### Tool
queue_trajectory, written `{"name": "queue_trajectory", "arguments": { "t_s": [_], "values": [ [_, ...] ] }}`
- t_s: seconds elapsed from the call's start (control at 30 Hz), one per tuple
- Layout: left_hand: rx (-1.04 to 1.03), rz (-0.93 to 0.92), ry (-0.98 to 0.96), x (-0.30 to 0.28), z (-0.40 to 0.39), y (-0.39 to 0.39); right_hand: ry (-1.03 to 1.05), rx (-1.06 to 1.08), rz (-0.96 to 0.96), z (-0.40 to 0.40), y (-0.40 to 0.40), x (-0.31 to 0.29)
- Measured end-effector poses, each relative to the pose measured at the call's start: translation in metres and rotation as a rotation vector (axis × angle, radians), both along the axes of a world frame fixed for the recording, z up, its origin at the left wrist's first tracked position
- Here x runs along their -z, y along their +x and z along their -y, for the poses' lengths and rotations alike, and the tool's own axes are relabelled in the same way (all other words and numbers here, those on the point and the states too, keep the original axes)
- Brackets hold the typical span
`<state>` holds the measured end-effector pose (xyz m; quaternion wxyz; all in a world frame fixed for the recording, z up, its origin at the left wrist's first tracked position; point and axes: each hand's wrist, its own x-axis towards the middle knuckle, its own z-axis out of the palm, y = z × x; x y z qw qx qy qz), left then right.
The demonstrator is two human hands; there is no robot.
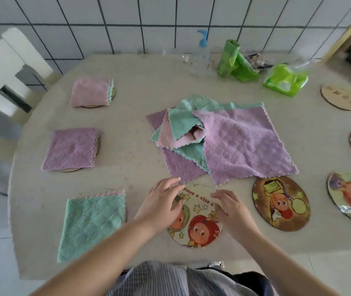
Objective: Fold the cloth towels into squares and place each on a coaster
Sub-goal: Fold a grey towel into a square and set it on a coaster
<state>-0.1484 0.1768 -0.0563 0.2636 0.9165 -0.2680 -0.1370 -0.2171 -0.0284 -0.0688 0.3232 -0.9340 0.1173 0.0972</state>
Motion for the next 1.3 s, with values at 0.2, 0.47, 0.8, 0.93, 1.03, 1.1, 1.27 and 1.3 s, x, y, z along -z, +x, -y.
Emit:
{"name": "queue_trajectory", "arguments": {
  "t_s": [0.2,0.47,0.8,0.93,1.03,1.1,1.27,1.3],
  "values": [
    [0.189,-0.036,0.116,0.007,0.100,-0.010,-0.138,0.081,-0.025,0.107,-0.017,0.005],
    [0.126,0.010,0.405,0.026,0.197,-0.016,-0.264,-0.102,-0.164,0.206,-0.010,0.001],
    [-0.150,-0.054,0.545,0.028,0.207,-0.031,-0.291,-0.225,-0.106,0.246,0.015,0.007],
    [-0.309,-0.060,0.315,0.023,0.207,-0.031,-0.183,-0.195,-0.043,0.252,0.014,0.005],
    [-0.440,-0.087,0.025,0.011,0.207,-0.026,-0.108,-0.184,0.046,0.258,0.018,-0.006],
    [-0.507,-0.032,-0.067,-0.001,0.207,-0.019,-0.084,-0.177,0.103,0.261,0.025,-0.015],
    [-0.519,0.115,-0.179,-0.044,0.203,0.021,-0.054,-0.155,0.253,0.267,0.061,-0.053],
    [-0.497,0.155,-0.181,-0.054,0.201,0.032,-0.068,-0.157,0.289,0.269,0.071,-0.064]
  ]
}}
